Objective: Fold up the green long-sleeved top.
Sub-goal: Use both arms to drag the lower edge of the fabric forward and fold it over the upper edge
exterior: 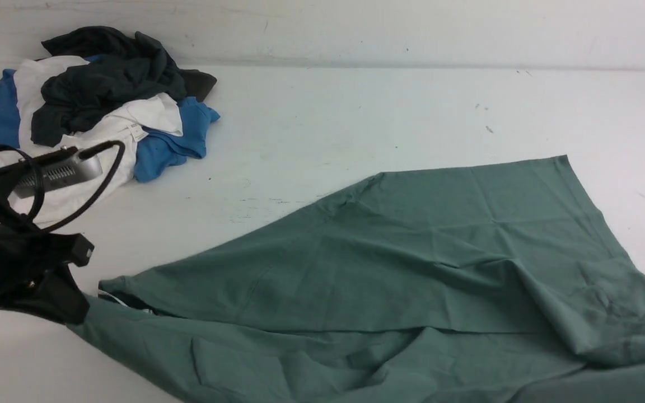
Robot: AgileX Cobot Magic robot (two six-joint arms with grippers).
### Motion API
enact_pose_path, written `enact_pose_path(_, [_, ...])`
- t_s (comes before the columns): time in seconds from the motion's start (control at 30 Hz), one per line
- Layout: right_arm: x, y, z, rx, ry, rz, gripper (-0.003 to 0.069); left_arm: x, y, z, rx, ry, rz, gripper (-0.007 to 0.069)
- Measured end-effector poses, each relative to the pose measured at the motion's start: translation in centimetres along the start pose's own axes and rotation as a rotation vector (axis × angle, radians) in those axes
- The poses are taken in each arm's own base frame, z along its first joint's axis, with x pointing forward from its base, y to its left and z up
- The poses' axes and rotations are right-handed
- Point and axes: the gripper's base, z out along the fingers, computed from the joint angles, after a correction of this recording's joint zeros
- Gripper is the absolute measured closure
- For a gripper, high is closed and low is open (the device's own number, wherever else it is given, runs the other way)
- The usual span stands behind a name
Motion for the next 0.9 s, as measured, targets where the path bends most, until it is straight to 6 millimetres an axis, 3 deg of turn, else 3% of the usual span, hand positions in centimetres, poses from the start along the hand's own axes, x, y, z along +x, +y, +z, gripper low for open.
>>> enact_pose_path(0.07, [-1.4,-0.1,-1.4,-0.001,-0.058,0.008,0.0631,-0.4,-0.3,-0.7,0.002,-0.024,-0.008,0.0605])
enact_pose_path(0.13, [-4.3,-0.1,-3.3,-0.004,-0.129,0.019,0.0631,-1.7,-0.7,-2.1,-0.003,-0.080,-0.022,0.0605])
enact_pose_path(0.2, [-6.6,0.1,-4.0,-0.007,-0.164,0.021,0.0631,-2.7,-0.8,-2.6,-0.001,-0.100,-0.048,0.0605])
enact_pose_path(0.23, [-8.8,0.4,-4.2,-0.013,-0.195,0.020,0.0631,-3.8,-0.9,-3.1,0.006,-0.123,-0.073,0.0605])
enact_pose_path(0.27, [-10.7,0.7,-4.1,-0.023,-0.216,0.021,0.0631,-4.6,-0.8,-3.0,0.018,-0.124,-0.096,0.0605])
enact_pose_path(0.3, [-10.9,0.8,-3.7,-0.023,-0.208,0.019,0.0631,-4.8,-0.8,-3.1,0.019,-0.130,-0.098,0.0605])
enact_pose_path(0.4, [-16.4,2.5,-1.3,-0.078,-0.244,0.031,0.0631,-7.2,-0.2,-1.9,0.051,-0.115,-0.141,0.0605])
enact_pose_path(0.43, [-17.0,2.7,-0.8,-0.085,-0.243,0.032,0.0631,-7.5,0.0,-1.5,0.056,-0.104,-0.151,0.0605])
enact_pose_path(0.47, [-18.9,3.6,1.3,-0.108,-0.235,0.036,0.0631,-8.4,0.5,-0.5,0.061,-0.093,-0.172,0.0605])
enact_pose_path(0.63, [-24.0,6.3,11.1,-0.130,-0.172,0.022,0.0631,-10.7,2.6,3.1,0.053,-0.096,-0.266,0.0605])
enact_pose_path(0.7, [-25.0,7.3,15.4,-0.128,-0.123,0.015,0.0631,-11.3,3.4,4.7,0.049,-0.090,-0.295,0.0605])
enact_pose_path(0.73, [-25.3,8.0,19.0,-0.124,-0.074,0.011,0.0627,-11.5,3.9,5.7,0.047,-0.079,-0.307,0.0605])
enact_pose_path(0.77, [-25.7,8.3,20.0,-0.125,-0.067,0.012,0.0624,-11.6,4.1,6.3,0.045,-0.070,-0.314,0.0603])
enact_pose_path(0.83, [-26.2,9.1,24.2,-0.118,-0.001,0.008,0.0606,-11.8,4.7,7.5,0.043,-0.048,-0.328,0.0592])
enact_pose_path(0.9, [-26.7,9.6,26.0,-0.120,0.035,0.003,0.0579,-11.9,5.1,8.2,0.040,-0.040,-0.336,0.0571])
